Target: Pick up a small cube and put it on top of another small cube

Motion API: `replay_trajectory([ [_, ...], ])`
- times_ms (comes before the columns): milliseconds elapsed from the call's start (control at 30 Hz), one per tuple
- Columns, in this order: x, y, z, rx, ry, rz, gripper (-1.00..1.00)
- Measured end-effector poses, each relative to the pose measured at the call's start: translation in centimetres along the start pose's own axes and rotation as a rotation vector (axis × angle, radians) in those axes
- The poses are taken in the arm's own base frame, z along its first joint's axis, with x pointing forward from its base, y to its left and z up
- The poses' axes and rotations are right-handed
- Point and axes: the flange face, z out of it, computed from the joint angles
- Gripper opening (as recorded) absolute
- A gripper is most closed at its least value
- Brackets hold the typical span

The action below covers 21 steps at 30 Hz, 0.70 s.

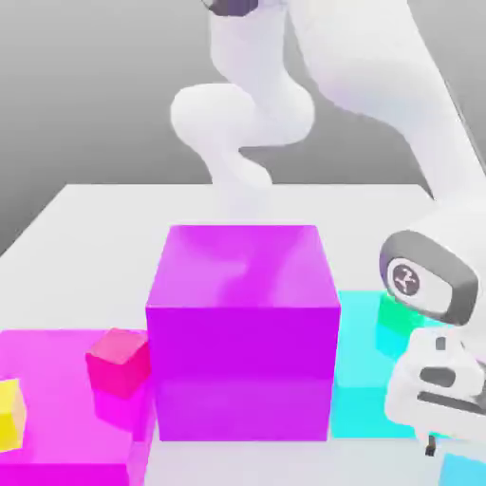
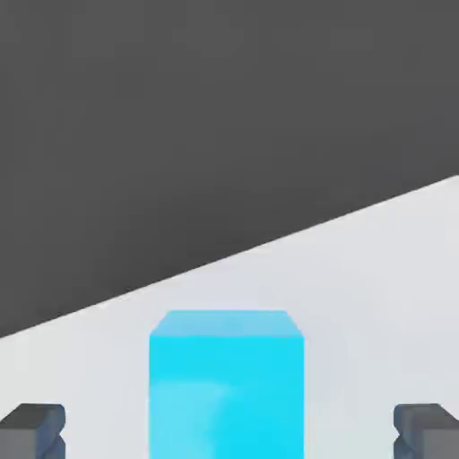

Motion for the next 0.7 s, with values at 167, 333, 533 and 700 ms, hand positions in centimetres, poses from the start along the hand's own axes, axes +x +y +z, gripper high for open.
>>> replay_trajectory([
  [167,0.0,0.0,0.0,0.002,-0.001,0.000,-1.00],
  [333,0.0,-0.1,-4.2,0.002,-0.002,0.001,-1.00],
  [533,-2.3,3.1,-9.0,-0.035,0.041,-0.170,-1.00],
  [700,-4.1,6.6,-12.0,-0.061,0.066,-0.328,-1.00],
])
